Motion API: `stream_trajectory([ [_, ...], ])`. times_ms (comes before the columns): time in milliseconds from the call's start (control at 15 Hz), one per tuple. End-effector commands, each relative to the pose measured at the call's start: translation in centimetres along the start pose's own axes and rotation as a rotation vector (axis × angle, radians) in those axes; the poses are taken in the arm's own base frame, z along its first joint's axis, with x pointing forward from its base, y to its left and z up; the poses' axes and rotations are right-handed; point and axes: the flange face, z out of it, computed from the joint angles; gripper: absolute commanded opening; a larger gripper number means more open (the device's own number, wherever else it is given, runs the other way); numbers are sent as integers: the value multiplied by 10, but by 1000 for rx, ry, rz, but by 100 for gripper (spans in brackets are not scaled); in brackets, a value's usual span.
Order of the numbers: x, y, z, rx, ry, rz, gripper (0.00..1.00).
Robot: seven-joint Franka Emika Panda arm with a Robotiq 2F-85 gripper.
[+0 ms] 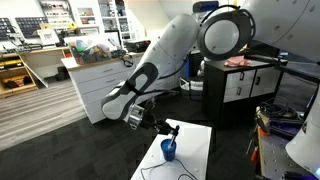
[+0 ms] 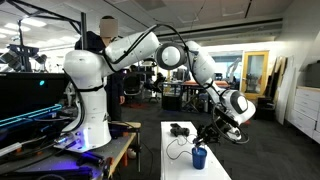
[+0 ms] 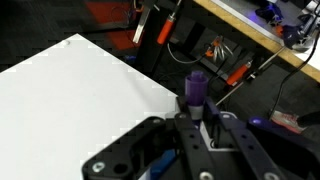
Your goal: Pick the marker and put it in the cup
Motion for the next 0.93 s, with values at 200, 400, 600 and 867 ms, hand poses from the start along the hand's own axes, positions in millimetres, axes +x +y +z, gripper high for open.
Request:
stream_trajectory([
  [200,12,1,2,-8,-55,-39,6],
  [400,16,0,3,-19,-85,-53,6],
  [600,21,-3,2,-28,-105,-62,6],
  [867,26,-7,-6,-49,-99,-71,7],
])
